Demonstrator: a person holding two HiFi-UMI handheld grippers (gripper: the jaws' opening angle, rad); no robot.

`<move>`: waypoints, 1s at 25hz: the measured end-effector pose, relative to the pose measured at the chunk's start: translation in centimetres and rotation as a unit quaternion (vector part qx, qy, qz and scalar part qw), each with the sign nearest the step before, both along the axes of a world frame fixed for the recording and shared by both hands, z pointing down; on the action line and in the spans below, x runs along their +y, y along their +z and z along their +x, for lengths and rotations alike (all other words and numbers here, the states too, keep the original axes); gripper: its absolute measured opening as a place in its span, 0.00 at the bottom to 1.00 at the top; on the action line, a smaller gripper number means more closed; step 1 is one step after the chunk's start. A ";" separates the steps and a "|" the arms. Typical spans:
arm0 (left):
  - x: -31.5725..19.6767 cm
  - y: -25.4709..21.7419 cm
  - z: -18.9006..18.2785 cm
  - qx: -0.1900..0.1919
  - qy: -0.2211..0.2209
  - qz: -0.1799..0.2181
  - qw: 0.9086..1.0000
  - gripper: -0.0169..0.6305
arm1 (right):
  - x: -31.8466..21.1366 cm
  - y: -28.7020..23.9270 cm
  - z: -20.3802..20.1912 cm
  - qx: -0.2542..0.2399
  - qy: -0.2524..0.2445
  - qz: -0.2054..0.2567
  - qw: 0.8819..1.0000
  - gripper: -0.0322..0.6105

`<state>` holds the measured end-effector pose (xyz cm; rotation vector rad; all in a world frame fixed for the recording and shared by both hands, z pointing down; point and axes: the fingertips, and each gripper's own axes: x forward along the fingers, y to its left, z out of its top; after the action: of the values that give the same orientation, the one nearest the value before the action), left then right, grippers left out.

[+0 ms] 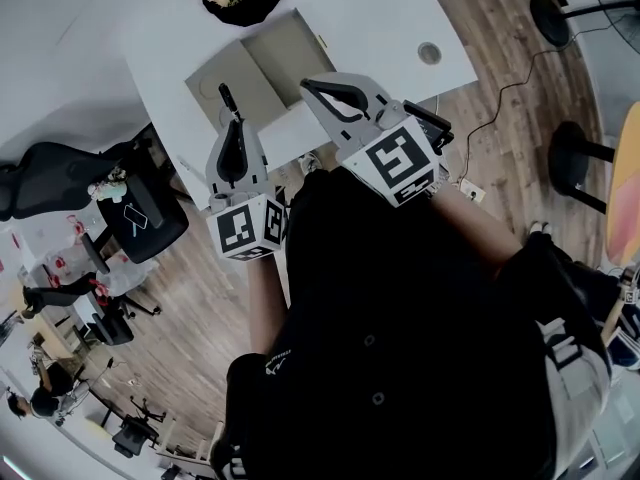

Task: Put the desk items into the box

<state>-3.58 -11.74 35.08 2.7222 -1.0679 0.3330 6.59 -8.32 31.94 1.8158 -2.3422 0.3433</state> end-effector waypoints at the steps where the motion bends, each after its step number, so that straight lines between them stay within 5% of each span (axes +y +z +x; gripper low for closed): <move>1: -0.2 0.3 0.3 -0.001 0.005 -0.003 1.000 0.10 | -0.1 0.1 0.2 0.000 0.005 -0.002 1.000 0.05; 25: -4.9 9.8 7.9 -0.041 0.096 -0.107 0.989 0.10 | -2.2 3.7 6.9 -0.002 0.113 -0.052 0.992 0.05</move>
<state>4.29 -16.69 44.90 2.6396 -0.7389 0.5592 13.51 -10.56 35.65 2.0325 -2.0809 0.4877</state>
